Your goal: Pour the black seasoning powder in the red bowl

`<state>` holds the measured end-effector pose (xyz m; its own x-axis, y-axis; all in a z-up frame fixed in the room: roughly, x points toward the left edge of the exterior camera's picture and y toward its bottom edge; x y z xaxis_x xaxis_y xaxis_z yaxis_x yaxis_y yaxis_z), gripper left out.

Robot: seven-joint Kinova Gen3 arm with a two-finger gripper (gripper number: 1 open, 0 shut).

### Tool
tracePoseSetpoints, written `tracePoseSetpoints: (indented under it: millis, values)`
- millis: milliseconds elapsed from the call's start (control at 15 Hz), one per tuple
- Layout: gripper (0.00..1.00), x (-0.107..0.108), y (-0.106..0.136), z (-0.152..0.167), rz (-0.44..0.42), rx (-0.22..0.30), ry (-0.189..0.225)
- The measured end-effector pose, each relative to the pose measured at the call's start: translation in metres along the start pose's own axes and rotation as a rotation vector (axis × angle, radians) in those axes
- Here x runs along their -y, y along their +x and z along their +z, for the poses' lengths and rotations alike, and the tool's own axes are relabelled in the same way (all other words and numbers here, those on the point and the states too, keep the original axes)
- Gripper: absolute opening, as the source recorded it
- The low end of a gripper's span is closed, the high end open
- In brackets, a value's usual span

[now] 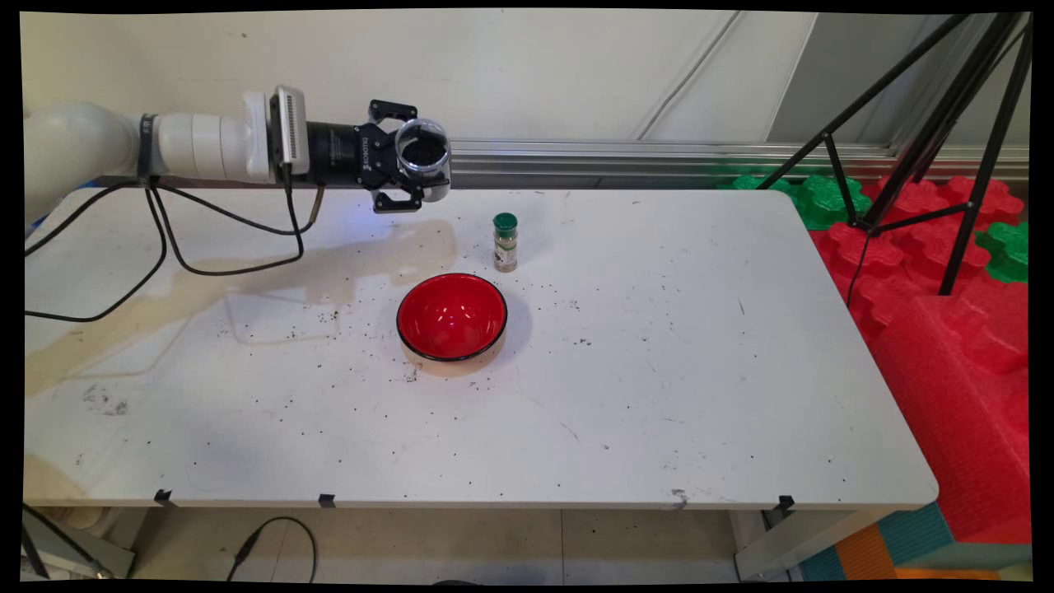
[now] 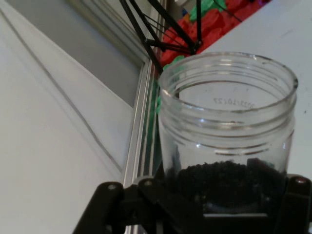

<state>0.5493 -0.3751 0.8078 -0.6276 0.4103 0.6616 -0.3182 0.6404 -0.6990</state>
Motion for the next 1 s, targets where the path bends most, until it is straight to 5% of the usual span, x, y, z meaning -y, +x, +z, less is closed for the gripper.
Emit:
tracePoseSetpoints:
  millis: [1000]
  values:
    - [0.0, -0.019, 0.001, 0.005, 0.335, 0.047, -0.022]
